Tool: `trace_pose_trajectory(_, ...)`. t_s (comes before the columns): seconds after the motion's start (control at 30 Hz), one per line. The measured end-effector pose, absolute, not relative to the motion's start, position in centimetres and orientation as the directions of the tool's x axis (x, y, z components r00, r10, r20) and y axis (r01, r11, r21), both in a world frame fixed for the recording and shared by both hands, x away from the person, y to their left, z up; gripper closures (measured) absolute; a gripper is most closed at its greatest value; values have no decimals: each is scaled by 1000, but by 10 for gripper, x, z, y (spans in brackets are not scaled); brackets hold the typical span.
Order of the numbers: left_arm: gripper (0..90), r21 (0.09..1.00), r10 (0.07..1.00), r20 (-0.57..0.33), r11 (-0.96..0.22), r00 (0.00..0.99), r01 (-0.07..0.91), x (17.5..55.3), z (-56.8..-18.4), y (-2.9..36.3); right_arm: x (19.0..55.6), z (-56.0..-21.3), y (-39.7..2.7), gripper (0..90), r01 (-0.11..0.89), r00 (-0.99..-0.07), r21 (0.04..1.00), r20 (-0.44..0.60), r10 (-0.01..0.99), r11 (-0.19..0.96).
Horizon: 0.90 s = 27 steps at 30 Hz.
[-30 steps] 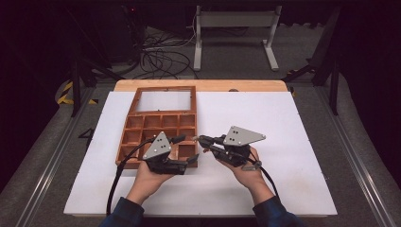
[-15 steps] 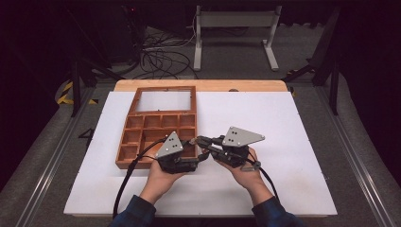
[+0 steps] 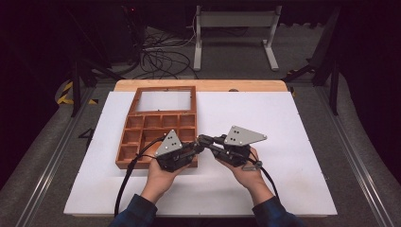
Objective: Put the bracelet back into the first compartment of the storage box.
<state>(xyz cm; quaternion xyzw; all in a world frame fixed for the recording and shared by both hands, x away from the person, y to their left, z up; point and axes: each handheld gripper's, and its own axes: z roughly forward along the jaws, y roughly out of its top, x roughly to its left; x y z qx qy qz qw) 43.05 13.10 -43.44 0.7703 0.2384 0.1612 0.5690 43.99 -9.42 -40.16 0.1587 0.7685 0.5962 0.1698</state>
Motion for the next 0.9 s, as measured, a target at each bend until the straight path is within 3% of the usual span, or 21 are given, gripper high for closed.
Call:
trace_pose_trajectory(0.3,826,953,533,-3,-256,846,164,427,-427,138,441,-402,-97,853,46,-888,972,-65,455,230)
trace_pose_trajectory(0.73,830,943,496,-85,-240,864,231,429,-420,148,447,-405,-100,844,108,-902,975,15,431,193)
trace_pose_trajectory(0.9,831,945,498,-103,-221,861,241,429,-416,155,449,-406,-102,772,127,-897,972,27,441,199)
